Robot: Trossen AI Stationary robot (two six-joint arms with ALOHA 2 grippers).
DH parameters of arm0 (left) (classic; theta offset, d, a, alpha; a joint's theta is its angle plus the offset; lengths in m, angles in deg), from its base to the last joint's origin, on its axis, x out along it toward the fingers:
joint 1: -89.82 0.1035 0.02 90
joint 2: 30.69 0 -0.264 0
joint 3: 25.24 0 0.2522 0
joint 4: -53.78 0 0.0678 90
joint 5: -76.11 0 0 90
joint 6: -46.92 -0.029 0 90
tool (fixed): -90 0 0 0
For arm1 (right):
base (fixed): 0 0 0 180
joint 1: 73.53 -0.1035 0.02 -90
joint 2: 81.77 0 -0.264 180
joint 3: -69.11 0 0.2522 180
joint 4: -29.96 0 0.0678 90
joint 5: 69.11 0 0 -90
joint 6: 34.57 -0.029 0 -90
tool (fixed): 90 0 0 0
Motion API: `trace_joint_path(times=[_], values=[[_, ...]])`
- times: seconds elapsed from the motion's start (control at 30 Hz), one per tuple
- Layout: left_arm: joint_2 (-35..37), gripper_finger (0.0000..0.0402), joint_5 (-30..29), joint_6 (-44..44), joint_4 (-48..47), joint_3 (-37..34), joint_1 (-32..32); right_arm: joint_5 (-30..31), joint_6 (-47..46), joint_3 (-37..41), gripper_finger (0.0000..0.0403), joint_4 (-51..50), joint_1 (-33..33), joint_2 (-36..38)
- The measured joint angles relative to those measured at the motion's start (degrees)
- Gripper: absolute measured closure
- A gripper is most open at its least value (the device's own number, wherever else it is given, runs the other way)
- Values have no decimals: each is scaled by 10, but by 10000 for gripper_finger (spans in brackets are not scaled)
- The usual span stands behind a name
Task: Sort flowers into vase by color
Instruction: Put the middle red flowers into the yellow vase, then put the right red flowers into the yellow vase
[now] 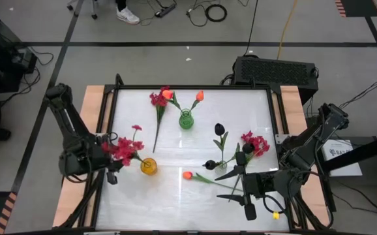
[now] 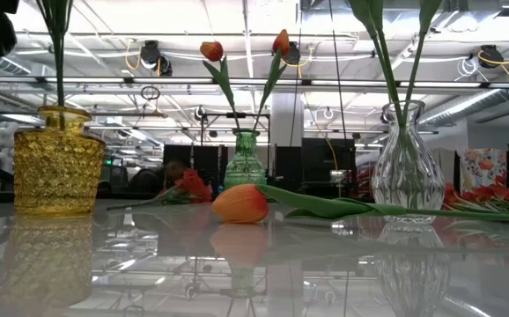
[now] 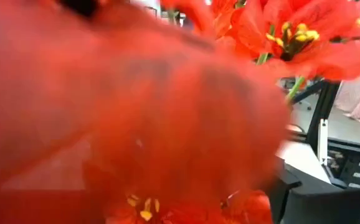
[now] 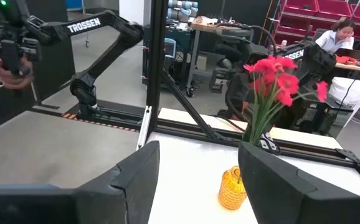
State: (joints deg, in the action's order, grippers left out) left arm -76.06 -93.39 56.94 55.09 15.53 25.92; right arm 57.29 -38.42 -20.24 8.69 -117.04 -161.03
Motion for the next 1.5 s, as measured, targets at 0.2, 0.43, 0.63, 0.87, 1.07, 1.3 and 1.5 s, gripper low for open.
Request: trace_joint_path(times=[0.2,0.43,0.63,0.87,1.07,1.3,1.5], values=[[12,231,5,44,-63,0,0,0,0,0,193,0,0,0],[15,178,66,152,-149,0,0,0,2,0,193,0,0,0],[46,117,113,217,-231,7,0,-2,2,0,193,0,0,0],[90,99,224,366,-456,96,0,-2,1,0,193,0,0,0],[92,105,351,558,-664,176,0,-2,1,0,193,0,0,0],[91,107,376,631,-758,210,1,-2,2,0,193,0,0,0],[91,107,360,615,-821,259,0,-2,2,0,193,0,0,0]])
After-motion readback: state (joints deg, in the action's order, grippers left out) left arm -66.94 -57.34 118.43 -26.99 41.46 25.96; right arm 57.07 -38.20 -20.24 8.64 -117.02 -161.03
